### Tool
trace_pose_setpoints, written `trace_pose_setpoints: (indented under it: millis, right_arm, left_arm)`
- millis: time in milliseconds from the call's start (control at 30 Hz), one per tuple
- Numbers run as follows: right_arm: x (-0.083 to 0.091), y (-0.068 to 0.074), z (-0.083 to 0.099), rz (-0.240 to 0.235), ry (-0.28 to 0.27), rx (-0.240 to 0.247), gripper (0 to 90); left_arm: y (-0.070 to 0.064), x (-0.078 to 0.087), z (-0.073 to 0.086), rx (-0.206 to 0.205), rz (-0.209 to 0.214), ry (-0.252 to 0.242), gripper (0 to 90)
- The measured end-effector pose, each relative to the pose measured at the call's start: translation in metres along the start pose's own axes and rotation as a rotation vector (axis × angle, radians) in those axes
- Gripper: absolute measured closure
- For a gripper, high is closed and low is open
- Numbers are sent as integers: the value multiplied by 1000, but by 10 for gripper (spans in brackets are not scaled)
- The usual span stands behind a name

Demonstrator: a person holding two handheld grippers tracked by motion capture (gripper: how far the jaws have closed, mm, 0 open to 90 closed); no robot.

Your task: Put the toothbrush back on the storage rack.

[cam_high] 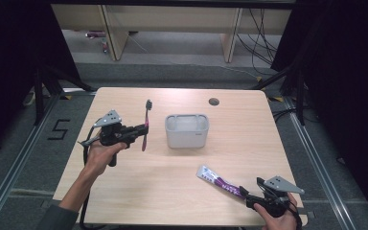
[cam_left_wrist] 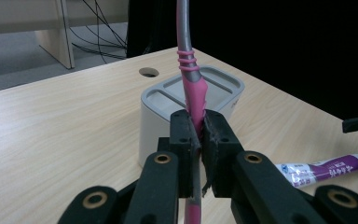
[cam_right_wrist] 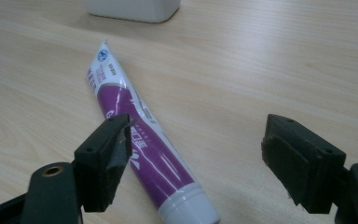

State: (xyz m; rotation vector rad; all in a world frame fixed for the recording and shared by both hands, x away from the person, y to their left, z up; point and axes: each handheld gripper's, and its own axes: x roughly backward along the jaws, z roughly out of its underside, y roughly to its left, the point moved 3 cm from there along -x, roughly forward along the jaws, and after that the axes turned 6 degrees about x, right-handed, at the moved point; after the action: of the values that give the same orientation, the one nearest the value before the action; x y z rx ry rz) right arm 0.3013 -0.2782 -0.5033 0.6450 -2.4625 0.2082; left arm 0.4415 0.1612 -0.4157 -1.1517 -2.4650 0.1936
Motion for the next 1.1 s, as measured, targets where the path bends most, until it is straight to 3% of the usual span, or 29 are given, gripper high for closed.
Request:
trace_pose_setpoints:
  millis: [100,200,233,367,433,500,533,600,633,800,867,1100]
  right_arm:
    - [1,2,0,-14,8,-24,248]
    - [0,0,0,-1,1,1,248]
    - [0,2,0,-19,8,-27,248]
    - [0,0,0,-2,0,0,248]
    - [-1,3,0,-25,-1,-32,248]
    - [1,1,0,-7,5,-11,248]
    - [1,3,0,-24,8,-35,248]
    - [0,2,0,-22,-7,-23,248]
    - [2,2,0,-10,12,-39,248]
    - [1,-1,0,-3,-6,2,248]
    - [1,1,0,-18,1,-20,248]
    - [1,0,0,-16,-6,-13,248]
  left_arm:
    - [0,-4,-3,1,-3,-9,827]
    - [0,-8,-7,6,-5,-19,827]
    - [0,-9,-9,6,-3,-22,827]
    - [-2,-14,-16,8,-6,-36,827]
    - [-3,-16,-19,7,-9,-42,827]
    - [-4,-19,-23,9,-11,-49,827]
    - [-4,-20,-25,7,-13,-49,828]
    - [-5,-22,-29,6,-14,-55,827]
    - [-6,-23,-30,9,-14,-56,827]
    - [-6,-29,-35,19,-14,-62,827]
    - [-6,-32,-36,19,-21,-62,827]
    - [-6,-42,-44,32,-32,-76,827]
